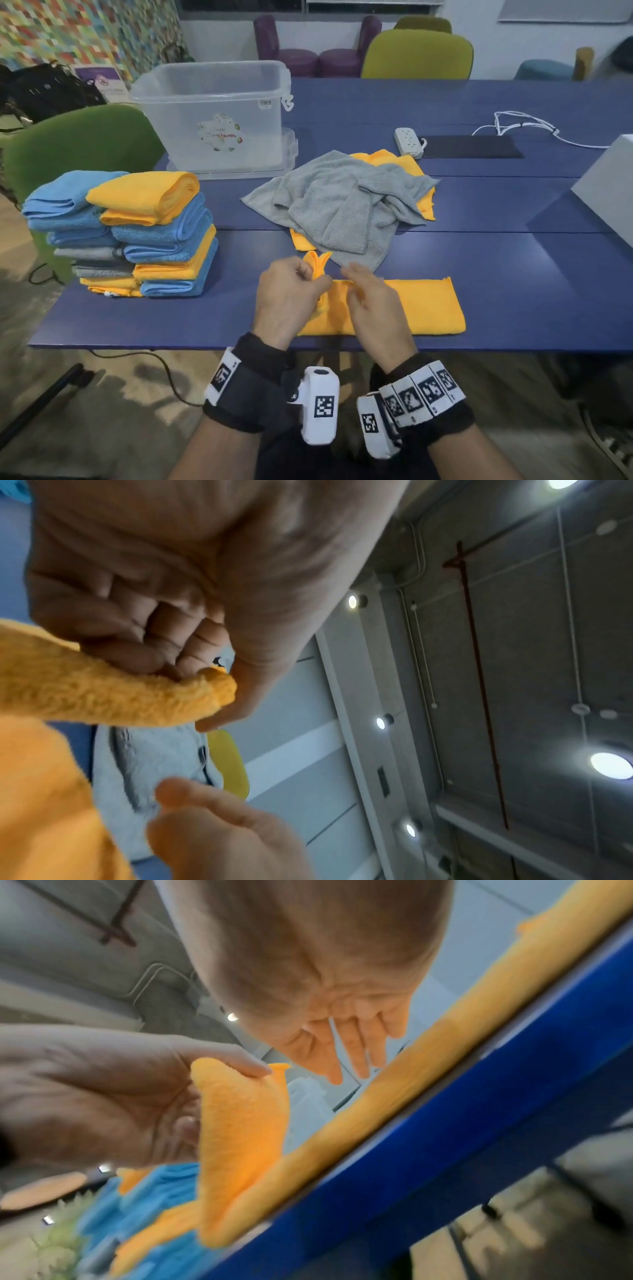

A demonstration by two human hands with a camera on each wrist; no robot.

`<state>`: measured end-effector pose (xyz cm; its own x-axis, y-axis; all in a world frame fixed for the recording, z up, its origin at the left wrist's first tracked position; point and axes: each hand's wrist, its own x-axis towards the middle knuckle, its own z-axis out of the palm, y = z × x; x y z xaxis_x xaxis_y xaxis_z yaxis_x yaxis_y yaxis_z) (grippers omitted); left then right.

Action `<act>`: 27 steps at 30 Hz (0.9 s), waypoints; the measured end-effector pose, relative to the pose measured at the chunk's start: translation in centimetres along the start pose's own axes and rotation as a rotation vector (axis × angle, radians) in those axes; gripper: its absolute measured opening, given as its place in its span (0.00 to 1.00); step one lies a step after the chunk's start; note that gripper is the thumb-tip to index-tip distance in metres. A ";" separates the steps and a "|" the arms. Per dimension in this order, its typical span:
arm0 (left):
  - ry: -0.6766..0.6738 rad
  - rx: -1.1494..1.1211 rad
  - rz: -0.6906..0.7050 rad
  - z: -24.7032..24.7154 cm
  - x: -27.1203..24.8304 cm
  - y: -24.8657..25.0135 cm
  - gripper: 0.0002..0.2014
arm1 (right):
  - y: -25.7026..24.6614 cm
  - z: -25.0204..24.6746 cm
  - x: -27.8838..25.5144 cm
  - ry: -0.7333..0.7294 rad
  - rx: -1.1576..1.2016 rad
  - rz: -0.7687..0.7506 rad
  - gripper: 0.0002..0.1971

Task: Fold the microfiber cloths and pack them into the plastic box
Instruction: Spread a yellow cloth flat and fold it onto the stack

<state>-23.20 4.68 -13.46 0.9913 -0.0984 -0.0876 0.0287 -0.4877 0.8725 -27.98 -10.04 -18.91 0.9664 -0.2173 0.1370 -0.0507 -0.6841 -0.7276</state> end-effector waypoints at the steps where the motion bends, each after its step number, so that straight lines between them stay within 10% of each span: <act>1: 0.000 0.040 0.015 0.7 -0.2 0.3 0.15 | 1.0 -0.8 -0.3 0.101 -0.115 0.025 0.20; 13: -0.017 0.460 0.068 7.8 -1.4 0.8 0.14 | 4.7 -1.5 -2.3 0.068 -0.561 0.080 0.32; 21: 0.100 0.708 0.469 7.7 -1.6 -2.8 0.04 | 5.1 -2.8 -2.2 -0.054 -0.526 0.062 0.30; 27: -0.066 0.858 0.528 7.8 -1.9 -5.2 0.28 | 6.0 -5.2 -2.7 0.207 -0.478 0.157 0.24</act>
<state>-26.19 0.65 -21.61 0.8404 -0.5173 0.1615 -0.5400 -0.8245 0.1693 -32.25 -17.22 -20.15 0.8708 -0.4416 0.2159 -0.3458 -0.8626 -0.3693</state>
